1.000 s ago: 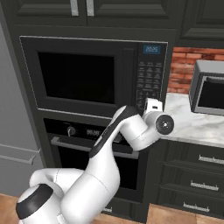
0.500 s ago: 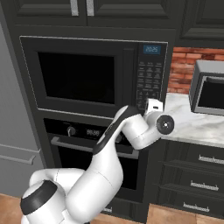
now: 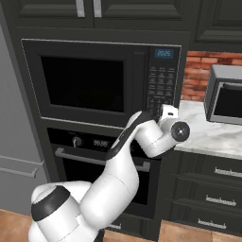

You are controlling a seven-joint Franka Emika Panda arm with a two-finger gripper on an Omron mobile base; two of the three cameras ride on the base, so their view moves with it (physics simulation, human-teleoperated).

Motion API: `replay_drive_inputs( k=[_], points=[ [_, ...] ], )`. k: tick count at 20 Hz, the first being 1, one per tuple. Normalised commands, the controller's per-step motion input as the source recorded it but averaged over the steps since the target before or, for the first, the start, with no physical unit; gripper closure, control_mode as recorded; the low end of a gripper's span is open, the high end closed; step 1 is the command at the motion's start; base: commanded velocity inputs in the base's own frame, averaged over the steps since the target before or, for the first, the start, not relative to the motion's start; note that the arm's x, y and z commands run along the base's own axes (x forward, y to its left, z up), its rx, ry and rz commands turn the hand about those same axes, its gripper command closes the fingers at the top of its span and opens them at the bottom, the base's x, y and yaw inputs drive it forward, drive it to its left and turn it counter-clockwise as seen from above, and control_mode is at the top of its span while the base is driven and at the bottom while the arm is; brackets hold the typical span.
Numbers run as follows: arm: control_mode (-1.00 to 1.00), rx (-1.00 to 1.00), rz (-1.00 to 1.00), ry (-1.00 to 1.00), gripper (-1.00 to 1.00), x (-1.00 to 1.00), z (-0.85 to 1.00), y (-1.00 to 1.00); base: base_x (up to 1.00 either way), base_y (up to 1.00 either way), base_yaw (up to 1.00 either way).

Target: Remove the apple from the bowl and place it on the small plate. Then place the bowl with only the shrimp in the microwave, close the door, and press the start button to microwave the shrimp.

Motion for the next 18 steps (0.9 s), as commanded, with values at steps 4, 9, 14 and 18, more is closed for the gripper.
replay_drive_inputs(
  k=[4, 9, 14, 18],
  points=[
    [-1.0, 0.0, 0.0, 0.0, -1.0, 0.2, -0.11, -0.2, 0.0, 0.0, 0.0],
    [-1.0, 0.0, 0.0, 0.0, -1.0, 0.2, -0.13, -0.14, 0.0, 0.0, 0.0],
    [-1.0, 0.0, 0.0, 0.0, -1.0, 0.29, -0.03, -0.01, 0.0, 0.0, 0.0],
    [-1.0, 0.0, 0.0, 0.0, -1.0, 0.26, -0.09, -0.03, 0.0, 0.0, 0.0]
  ],
)
